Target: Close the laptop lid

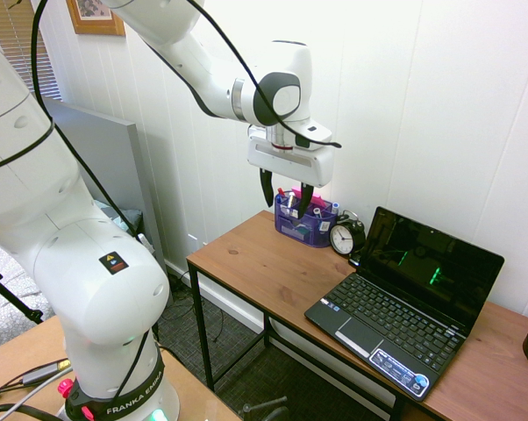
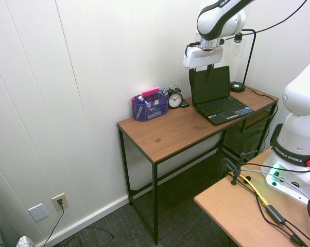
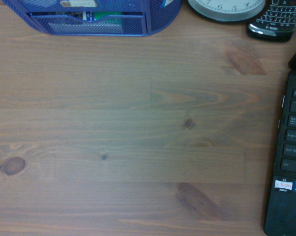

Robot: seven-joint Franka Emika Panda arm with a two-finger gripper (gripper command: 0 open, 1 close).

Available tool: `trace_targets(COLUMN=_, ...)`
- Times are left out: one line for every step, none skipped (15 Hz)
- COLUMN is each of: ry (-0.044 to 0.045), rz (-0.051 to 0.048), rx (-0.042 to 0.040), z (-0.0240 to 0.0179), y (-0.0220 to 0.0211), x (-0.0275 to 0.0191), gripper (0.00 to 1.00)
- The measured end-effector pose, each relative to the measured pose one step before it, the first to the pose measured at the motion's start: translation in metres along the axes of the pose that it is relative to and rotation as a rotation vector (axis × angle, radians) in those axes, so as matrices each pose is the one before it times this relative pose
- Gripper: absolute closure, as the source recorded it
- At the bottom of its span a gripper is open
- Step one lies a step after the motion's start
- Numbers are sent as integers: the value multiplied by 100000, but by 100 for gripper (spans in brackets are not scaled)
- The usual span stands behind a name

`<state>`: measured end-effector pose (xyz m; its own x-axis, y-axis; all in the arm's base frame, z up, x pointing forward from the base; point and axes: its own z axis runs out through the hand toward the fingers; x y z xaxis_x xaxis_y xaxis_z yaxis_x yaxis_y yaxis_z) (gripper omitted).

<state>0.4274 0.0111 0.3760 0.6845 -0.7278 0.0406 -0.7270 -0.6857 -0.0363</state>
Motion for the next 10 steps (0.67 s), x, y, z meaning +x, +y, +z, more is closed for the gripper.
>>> trace_targets(ry=-188, rz=180, rx=-203, z=45, y=12, x=-20, gripper=0)
trace_targets(ry=43, rz=413, rx=-25, z=-62, y=-46, x=9, gripper=0)
trace_targets(ry=865, rz=406, rx=910, z=-531, y=-277, x=272, gripper=0)
trace_targets(ry=1383, rz=724, rx=1564, z=-902, y=-450, x=540, gripper=0)
trace_targets(ry=1691, rz=942, rx=1880, z=-1095, y=-487, x=888, gripper=0)
trace_targets(ry=2027, rz=1362, rx=1847, z=-1111, y=-458, x=1284, gripper=0)
trace_targets(ry=1993, rz=1664, rx=1060, z=-849, y=-353, x=1542, gripper=0)
trace_targets(ry=2830, rz=2443, rx=1128, z=-713, y=-237, x=2092, gripper=0)
trace_targets(ry=2777, rz=2856, rx=890, z=-176, y=-54, x=2449, gripper=0)
trace_targets(ry=1736, rz=2792, rx=509, z=144, y=9, x=2336, gripper=0)
